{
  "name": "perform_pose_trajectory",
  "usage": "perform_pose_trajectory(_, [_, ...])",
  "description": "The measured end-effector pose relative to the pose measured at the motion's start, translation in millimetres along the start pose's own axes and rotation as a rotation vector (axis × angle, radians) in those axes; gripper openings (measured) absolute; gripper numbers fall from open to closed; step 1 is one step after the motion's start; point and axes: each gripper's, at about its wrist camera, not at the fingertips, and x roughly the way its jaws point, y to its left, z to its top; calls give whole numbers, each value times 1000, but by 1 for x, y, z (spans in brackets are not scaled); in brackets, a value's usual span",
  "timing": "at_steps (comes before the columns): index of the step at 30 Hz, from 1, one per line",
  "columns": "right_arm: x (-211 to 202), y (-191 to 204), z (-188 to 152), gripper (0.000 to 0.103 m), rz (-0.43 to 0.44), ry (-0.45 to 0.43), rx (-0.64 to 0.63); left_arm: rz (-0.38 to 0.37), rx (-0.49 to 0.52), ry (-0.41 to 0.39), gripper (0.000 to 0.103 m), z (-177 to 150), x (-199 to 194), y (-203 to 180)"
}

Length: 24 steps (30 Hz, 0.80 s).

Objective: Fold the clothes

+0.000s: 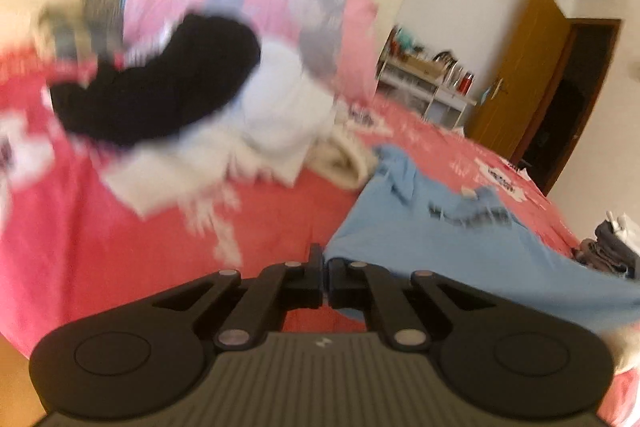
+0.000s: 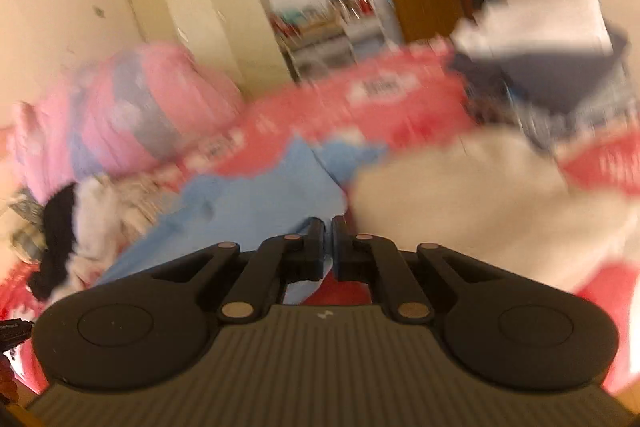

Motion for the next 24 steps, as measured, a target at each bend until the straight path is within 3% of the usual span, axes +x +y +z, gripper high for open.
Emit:
perform_pose_trajectory(2, [-11,3,-3,2,8,31,-12,19,20,44,3,-13,-4,2])
perform_pose_trajectory(5, [-12,-10,-35,2,-24,152,34,54,39,141,3,-43,5,11])
perform_pose_trajectory(7, [-10,-20,-53,2,-51,198,82,49,30,138,3,-46,1,14])
perform_pose_trajectory(9, [-17,-19,-49,2,-37,177,95,39,50,99,3,-41,-12,12])
perform_pose_trajectory(12, [-37,-5,-36,2,-25,125,2,47,115,83,3,-43,-25,5])
perform_pose_trajectory(15, [-35,-13,-52,3,-39,202,-7,39,119,225,3,-65,-13,11])
perform_pose_trajectory(18, [-15,-34,-88,6,-102,374,11,48,97,305,17,-76,-9,22])
perform_pose_trajectory(20, [-14,-41,-100,7,-152,431,2,49,108,296,29,-70,-20,25])
perform_pose_trajectory(22, [-27,-45,-96,7,-171,410,-11,59,135,255,37,-60,-35,29])
perform_pose_trajectory(24, [-39,-46,-86,7,-175,360,-14,88,158,212,35,-50,-46,31])
